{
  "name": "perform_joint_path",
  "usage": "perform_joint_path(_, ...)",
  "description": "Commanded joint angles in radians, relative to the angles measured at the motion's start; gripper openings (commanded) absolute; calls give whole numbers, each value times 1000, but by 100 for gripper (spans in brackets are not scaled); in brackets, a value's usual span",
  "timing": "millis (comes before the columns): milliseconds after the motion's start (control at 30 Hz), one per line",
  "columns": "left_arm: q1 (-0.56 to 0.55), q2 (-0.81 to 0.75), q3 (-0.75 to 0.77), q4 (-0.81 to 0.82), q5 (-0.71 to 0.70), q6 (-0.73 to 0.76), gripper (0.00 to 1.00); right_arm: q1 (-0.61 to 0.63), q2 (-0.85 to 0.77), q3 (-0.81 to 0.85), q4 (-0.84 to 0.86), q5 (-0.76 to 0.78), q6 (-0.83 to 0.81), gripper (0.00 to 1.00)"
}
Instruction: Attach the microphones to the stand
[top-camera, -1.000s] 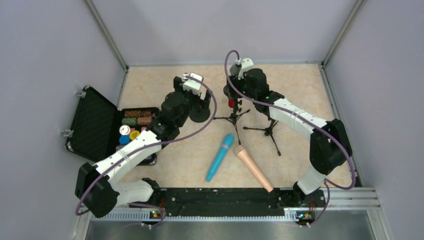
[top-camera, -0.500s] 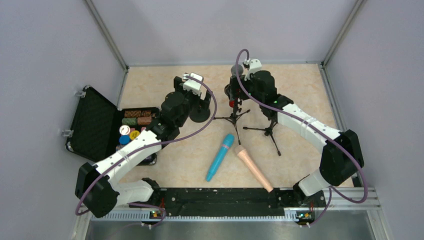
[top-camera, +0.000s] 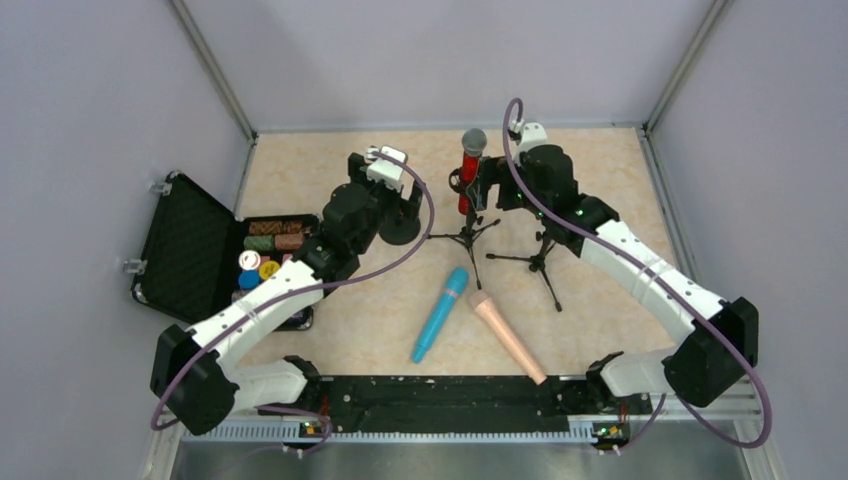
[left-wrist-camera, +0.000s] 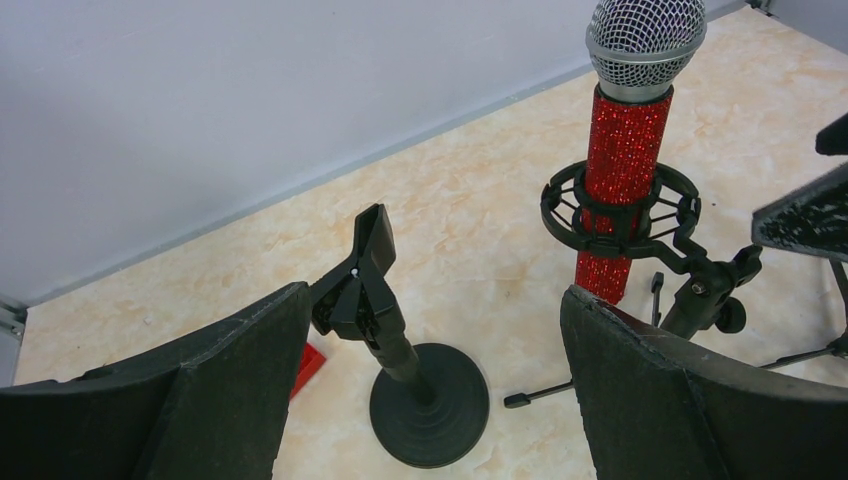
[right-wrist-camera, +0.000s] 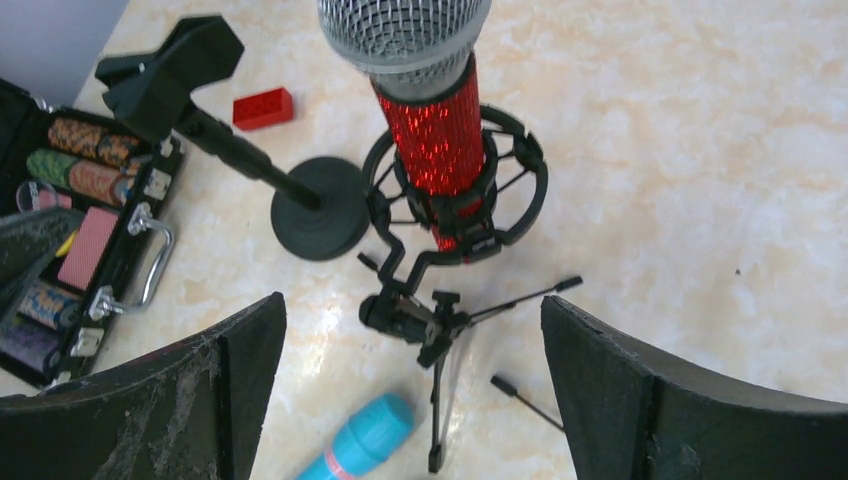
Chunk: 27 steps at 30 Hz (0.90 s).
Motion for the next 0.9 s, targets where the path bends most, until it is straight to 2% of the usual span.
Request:
perform_joint_path(0,1,17,0,26,9,-10,99,39,-42,28,-148,-3,23,95)
perform_joint_path(200,1,22,2,23,13,-10,99,70,-6,38,-205,-16,29,94)
perform_joint_path(400,1,28,3,23,16,-14,99,72,93,77,-208,-52,25,87)
perform_joint_path(867,1,25,1,22,10,-12,99,74,233,171,-134,-54,9,75)
